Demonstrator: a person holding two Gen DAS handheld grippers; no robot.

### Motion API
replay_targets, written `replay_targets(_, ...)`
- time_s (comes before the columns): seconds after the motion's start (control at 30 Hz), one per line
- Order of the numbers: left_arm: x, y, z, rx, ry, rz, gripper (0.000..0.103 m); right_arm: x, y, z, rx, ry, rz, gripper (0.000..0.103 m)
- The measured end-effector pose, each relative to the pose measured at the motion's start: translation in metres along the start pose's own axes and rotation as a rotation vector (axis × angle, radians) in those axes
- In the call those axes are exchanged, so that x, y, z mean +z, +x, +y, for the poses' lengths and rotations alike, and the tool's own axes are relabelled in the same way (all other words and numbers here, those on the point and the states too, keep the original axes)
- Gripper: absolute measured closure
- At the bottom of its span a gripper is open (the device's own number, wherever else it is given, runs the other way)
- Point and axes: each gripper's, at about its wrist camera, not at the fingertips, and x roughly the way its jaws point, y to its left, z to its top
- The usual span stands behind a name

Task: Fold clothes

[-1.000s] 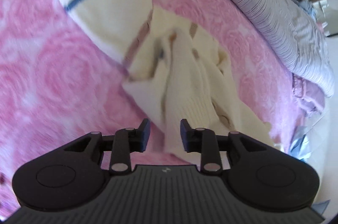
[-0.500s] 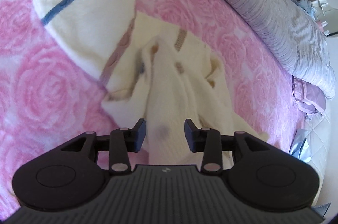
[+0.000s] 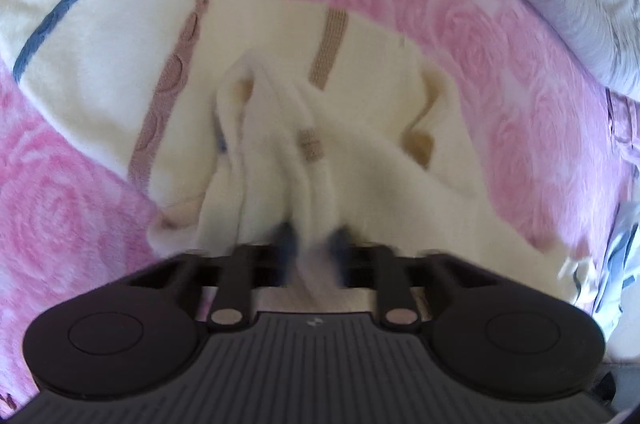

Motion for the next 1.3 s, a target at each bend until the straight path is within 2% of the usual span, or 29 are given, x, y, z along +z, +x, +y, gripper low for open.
replay_targets(0.1, -0.014, -0.025, 0.012, -0.021, -0.020, -0.038, 0.094, 0.002, -0.022, 0.008, 0.002, -0.035, 0.016, 0.096)
replay_targets(0.2, -0.043, -0.071, 0.031, -0.044, -0.031, -0.086, 0.095, 0.012, -0.056, 0.023, 0.033, -0.089, 0.005, 0.097)
replay_targets(0.27, -0.075, -0.106, 0.050, -0.064, -0.052, -0.096, 0.095, 0.020, -0.083, 0.035, 0.064, -0.140, -0.007, 0.097)
replay_targets(0.33, -0.112, -0.139, 0.070, -0.076, -0.076, -0.096, 0.095, 0.017, -0.110, 0.045, 0.058, -0.211, 0.015, 0.097)
replay_targets(0.4, -0.159, -0.156, 0.089, -0.041, -0.094, -0.056, 0.095, 0.012, -0.136, 0.054, 0.045, -0.284, 0.042, 0.097)
replay_targets(0.47, -0.208, -0.156, 0.110, -0.004, -0.127, 0.012, 0.095, -0.004, -0.154, 0.053, -0.015, -0.342, 0.102, 0.097)
replay_targets(0.53, -0.254, -0.136, 0.127, 0.019, -0.165, 0.125, 0.093, -0.031, -0.160, 0.034, -0.127, -0.358, 0.173, 0.097)
replay_targets(0.6, -0.289, -0.116, 0.131, 0.076, -0.147, 0.213, 0.096, -0.056, -0.157, 0.004, -0.241, -0.309, 0.244, 0.095)
replay_targets(0.67, -0.305, -0.109, 0.124, 0.123, -0.080, 0.258, 0.095, -0.073, -0.151, -0.021, -0.347, -0.274, 0.293, 0.086)
replay_targets(0.73, -0.305, -0.118, 0.116, 0.118, -0.024, 0.206, 0.093, -0.079, -0.152, -0.034, -0.427, -0.281, 0.272, 0.073)
replay_targets(0.77, -0.300, -0.123, 0.112, 0.109, -0.002, 0.166, 0.091, -0.076, -0.156, -0.038, -0.439, -0.278, 0.249, 0.071)
replay_targets(0.83, -0.280, -0.128, 0.101, 0.097, 0.025, 0.088, 0.084, -0.058, -0.155, -0.037, -0.412, -0.265, 0.194, 0.067)
replay_targets(0.97, -0.241, -0.138, 0.080, 0.069, 0.076, -0.064, 0.082, -0.015, -0.152, -0.030, -0.341, -0.235, 0.082, 0.063)
replay_targets(1.13, -0.179, -0.126, 0.048, 0.019, 0.128, -0.161, 0.080, 0.037, -0.149, -0.022, -0.251, -0.197, -0.058, 0.054)
replay_targets(1.3, -0.121, -0.101, 0.015, 0.041, 0.282, -0.192, 0.075, 0.066, -0.118, 0.006, -0.252, -0.390, -0.058, 0.053)
